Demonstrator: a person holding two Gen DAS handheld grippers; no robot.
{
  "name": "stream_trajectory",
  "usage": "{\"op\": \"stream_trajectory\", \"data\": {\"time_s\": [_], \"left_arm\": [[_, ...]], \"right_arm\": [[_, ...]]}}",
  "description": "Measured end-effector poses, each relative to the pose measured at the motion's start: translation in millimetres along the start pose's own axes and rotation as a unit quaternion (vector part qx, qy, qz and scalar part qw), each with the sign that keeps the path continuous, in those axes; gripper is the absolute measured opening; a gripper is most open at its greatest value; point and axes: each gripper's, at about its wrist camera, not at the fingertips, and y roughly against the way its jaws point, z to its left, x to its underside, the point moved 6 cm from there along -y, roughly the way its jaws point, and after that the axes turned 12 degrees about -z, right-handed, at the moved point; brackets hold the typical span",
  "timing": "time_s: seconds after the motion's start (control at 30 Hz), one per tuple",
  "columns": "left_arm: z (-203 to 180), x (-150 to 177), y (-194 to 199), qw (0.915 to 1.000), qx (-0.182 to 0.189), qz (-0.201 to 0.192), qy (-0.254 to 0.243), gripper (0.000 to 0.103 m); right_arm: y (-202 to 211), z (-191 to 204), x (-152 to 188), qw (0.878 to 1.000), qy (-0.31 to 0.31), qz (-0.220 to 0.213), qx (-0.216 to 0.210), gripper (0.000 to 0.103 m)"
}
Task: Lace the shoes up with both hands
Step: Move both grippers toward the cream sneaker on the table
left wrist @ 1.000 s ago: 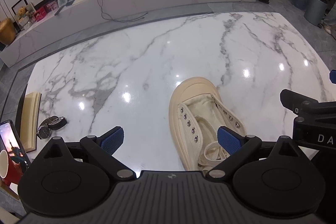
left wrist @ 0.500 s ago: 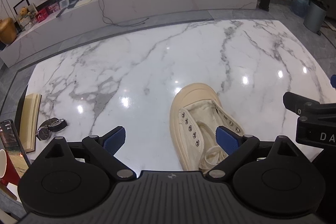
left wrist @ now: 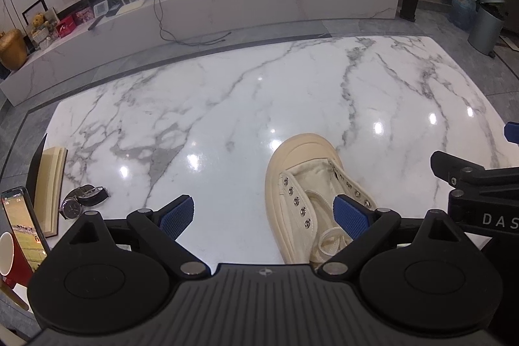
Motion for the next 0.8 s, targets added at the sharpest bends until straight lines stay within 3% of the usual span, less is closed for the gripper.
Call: {"op": "stream_trajectory", "data": {"time_s": [0.8], "left_arm": [[5,4,3,1.0,-0.005,0.005,0.001,0.094]], "right_arm": [[5,11,3,1.0,0.011,-0.001,-0.015,0.102]]}}
